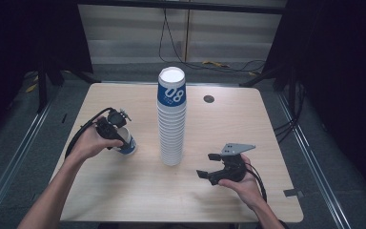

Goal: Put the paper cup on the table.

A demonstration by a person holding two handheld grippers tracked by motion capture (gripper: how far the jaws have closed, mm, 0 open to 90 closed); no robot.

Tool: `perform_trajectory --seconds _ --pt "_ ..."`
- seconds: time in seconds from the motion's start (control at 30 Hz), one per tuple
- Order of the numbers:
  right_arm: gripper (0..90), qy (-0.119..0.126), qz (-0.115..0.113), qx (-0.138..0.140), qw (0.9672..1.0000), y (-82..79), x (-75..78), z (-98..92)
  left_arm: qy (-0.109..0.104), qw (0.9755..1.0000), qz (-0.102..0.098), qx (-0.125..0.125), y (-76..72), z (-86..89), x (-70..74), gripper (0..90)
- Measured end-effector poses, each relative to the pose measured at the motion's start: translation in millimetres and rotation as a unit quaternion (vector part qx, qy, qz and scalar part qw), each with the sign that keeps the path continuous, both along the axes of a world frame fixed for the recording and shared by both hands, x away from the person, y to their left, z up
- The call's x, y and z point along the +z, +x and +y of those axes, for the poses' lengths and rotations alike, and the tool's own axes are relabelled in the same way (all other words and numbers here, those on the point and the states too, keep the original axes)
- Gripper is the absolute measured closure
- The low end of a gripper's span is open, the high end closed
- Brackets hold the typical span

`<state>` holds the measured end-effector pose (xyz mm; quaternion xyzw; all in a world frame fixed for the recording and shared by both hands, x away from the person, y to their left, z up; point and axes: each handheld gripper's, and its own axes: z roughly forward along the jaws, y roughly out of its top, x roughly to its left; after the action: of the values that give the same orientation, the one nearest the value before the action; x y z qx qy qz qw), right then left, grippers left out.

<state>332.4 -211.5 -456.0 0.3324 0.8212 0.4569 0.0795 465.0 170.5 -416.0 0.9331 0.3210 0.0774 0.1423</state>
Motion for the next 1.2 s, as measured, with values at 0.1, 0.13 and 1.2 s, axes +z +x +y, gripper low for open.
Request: perform_trajectory --seconds 0.1,0.13,1.2 --pt "17.7 0.001 0.001 0.000 1.0000 0.5 -0.3 -0.1 0.007 1.0000 -0.003 -0.005 1.5 -3.6 0.0 16.7" --pt "17.7 0.000 0.001 -0.001 1.0000 0.4 -0.3 -0.3 0.005 1.0000 -0.005 -0.006 2.8 -5.3 -0.7 15.8" --pt "17.9 -0.005 -0.001 -0.007 1.0000 1.6 0.2 -0.7 -0.043 0.9990 0.007 -0.003 5.3 13.0 -34.8 16.2"
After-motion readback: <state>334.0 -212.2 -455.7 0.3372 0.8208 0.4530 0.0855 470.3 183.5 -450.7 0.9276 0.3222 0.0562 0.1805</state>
